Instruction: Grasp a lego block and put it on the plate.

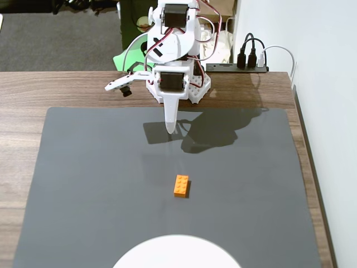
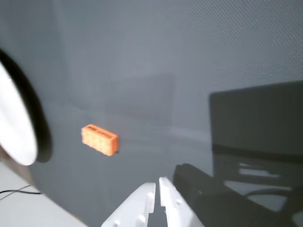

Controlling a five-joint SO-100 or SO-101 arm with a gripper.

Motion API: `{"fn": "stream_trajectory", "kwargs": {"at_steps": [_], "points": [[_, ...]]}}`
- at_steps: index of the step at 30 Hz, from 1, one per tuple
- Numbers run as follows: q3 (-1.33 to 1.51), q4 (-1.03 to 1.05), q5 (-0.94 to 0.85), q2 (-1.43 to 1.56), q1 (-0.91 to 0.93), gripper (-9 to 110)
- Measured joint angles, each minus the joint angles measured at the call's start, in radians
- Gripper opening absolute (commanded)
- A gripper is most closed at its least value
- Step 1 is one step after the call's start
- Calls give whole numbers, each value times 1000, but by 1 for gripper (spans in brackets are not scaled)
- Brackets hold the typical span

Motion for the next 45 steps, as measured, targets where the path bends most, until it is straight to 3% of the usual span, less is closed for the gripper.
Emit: {"fn": "stream_trajectory", "kwargs": {"at_steps": [7, 23, 38, 45], "points": [[-147, -60, -21, -250, 5, 1], [-488, -91, -284, -735, -6, 1], [-761, -83, -664, -986, 8, 1], [-894, 18, -815, -1094, -43, 23]]}}
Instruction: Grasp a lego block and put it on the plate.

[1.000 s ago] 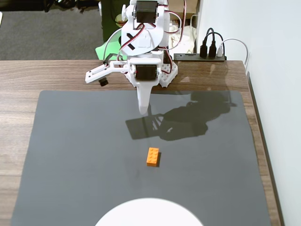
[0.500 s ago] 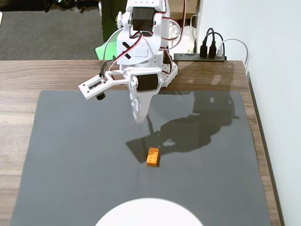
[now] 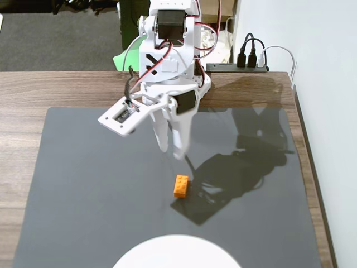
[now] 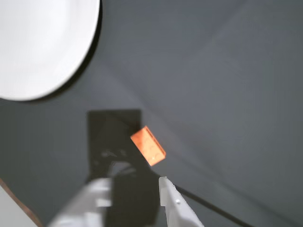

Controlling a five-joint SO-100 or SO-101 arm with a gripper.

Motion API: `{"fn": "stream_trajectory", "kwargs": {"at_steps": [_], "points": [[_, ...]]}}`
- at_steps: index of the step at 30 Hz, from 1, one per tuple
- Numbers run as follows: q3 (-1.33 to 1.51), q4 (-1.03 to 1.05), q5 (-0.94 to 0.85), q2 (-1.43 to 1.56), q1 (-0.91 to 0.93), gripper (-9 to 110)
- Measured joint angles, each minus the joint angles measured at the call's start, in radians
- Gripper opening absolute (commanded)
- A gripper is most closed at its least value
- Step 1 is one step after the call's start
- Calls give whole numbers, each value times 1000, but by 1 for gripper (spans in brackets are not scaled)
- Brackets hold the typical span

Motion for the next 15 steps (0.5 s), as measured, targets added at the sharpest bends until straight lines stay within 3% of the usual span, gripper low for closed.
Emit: {"fn": "stream_trajectory", "kwargs": {"at_steps": [4, 15], "points": [[-28, 41, -91, -35, -26, 32], [-152, 143, -330, -189, -75, 33]]}}
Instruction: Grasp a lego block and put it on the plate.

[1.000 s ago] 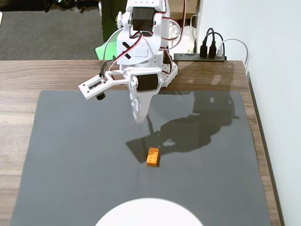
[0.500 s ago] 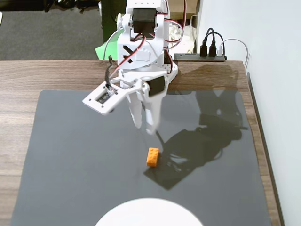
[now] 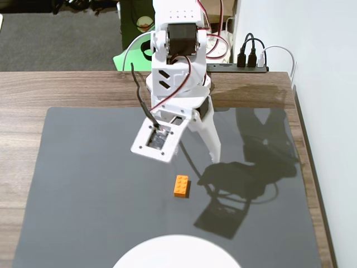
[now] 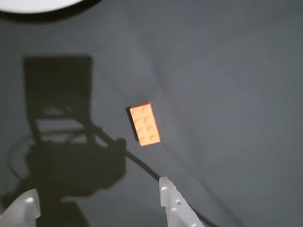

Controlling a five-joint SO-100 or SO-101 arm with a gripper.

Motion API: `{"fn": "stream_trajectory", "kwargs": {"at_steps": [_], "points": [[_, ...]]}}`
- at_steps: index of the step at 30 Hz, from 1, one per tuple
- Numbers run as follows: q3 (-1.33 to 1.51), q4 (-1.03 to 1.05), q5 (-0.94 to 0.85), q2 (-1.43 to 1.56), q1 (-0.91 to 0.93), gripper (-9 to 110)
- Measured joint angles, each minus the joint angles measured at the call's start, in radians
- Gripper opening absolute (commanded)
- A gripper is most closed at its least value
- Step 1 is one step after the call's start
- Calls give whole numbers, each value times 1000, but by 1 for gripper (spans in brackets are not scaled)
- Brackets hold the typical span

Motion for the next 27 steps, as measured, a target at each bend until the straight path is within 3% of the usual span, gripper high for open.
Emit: {"fn": "stream_trajectory", "kwargs": {"at_steps": [2, 13, 27], "points": [[-57, 37, -57, -40, 2, 42], [-181, 149, -387, -189, 57, 43], [-187, 67, -342, -305, 67, 43]]}}
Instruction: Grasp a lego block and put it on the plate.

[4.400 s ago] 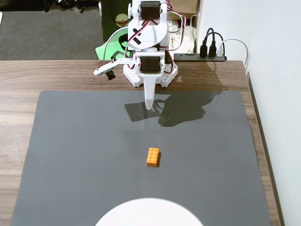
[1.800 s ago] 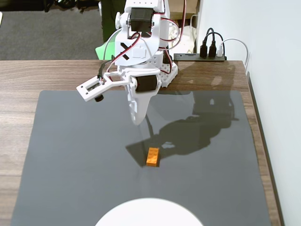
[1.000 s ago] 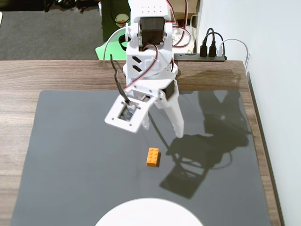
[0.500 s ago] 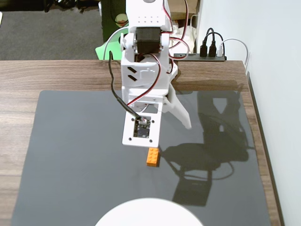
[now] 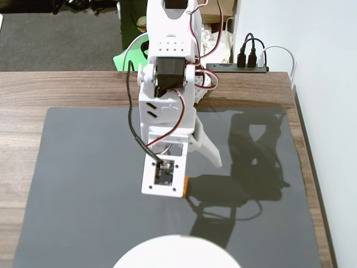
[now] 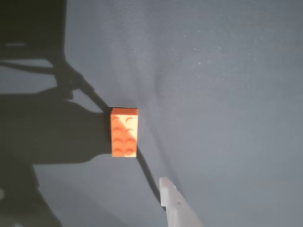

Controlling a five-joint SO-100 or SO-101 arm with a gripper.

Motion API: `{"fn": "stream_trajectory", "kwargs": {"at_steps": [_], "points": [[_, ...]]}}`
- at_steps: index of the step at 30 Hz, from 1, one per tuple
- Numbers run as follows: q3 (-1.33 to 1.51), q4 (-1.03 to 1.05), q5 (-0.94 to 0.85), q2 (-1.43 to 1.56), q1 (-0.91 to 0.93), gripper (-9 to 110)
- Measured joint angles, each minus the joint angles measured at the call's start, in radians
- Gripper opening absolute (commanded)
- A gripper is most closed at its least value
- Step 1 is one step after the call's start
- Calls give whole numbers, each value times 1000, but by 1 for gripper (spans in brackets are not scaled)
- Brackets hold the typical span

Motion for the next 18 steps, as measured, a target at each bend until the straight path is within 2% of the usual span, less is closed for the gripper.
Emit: {"fn": "stream_trajectory", "kwargs": {"at_steps": [18], "points": [[-9, -114, 71, -186, -5, 43]]}}
